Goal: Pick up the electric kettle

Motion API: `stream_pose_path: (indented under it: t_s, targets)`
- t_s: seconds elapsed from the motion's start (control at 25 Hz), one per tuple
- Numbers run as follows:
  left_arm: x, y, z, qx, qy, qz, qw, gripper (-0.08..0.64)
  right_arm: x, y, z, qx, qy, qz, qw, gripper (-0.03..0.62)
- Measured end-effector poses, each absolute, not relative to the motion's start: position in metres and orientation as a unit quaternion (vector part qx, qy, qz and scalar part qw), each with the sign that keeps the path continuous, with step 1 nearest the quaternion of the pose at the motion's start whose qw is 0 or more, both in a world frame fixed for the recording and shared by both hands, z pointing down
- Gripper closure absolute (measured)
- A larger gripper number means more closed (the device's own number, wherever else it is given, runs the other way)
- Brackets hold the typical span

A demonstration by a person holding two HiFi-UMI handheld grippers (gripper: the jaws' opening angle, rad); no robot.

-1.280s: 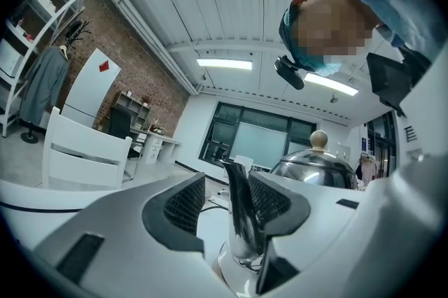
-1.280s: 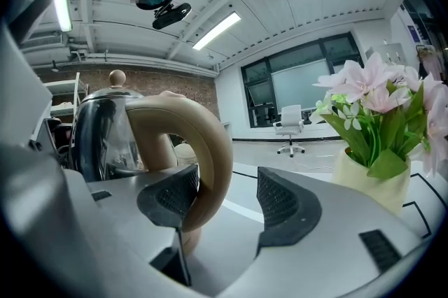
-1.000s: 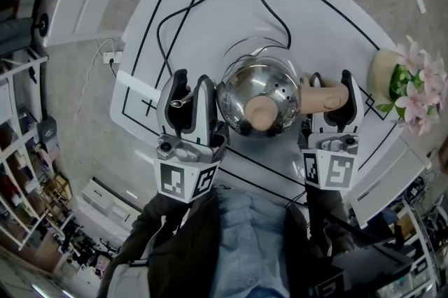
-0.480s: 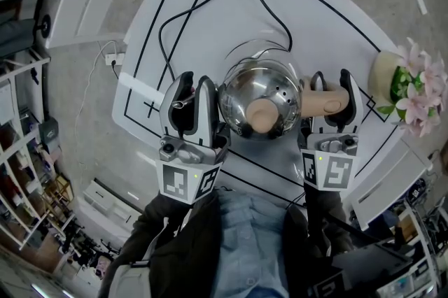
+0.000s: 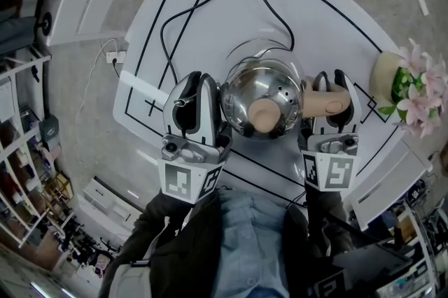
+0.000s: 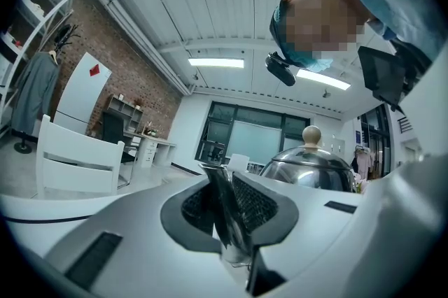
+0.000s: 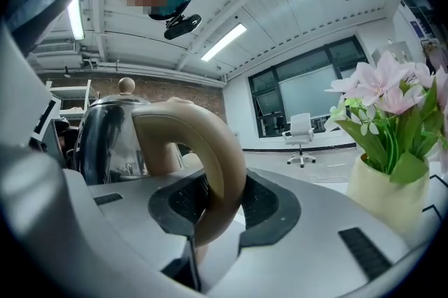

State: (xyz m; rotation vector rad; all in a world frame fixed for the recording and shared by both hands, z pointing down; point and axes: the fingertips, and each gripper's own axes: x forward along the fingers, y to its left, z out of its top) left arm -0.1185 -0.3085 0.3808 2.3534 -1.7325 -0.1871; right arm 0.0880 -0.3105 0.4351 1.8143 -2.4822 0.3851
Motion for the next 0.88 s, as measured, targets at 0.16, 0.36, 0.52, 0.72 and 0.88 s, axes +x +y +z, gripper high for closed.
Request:
stream_pose_path:
  t_s: [0.16,0.36,0.52,0.72,0.88]
  targets:
    - [-0.12,-0.309,0.381,0.798,-0.589,-0.064,0.111,0.508,0.087,-0.309,0.433,0.585,-0.801,0.127,0.022,0.476]
    - [-0.122,-0.307,0.382,0.797,-0.59,-0.061,0.113,0.508,0.086,-0.307,0.432,0.584,-0.801,0.126,0.026,0.477]
    - [-0.126,-0.303,0.381,0.794,-0.595,-0.058,0.113,0.508,0.085,-0.304,0.43,0.584,-0.801,0.128,0.035,0.479]
    - [-0.129,-0.296,0.364,0.794,-0.595,-0.067,0.105,0.508,0.081,-0.298,0.413,0.583,-0.803,0.119,0.026,0.479]
    - [-0.131,-0.287,0.344,0.795,-0.594,-0.077,0.096,0.508,0.079,-0.291,0.392,0.582,-0.806,0.105,0.015,0.479]
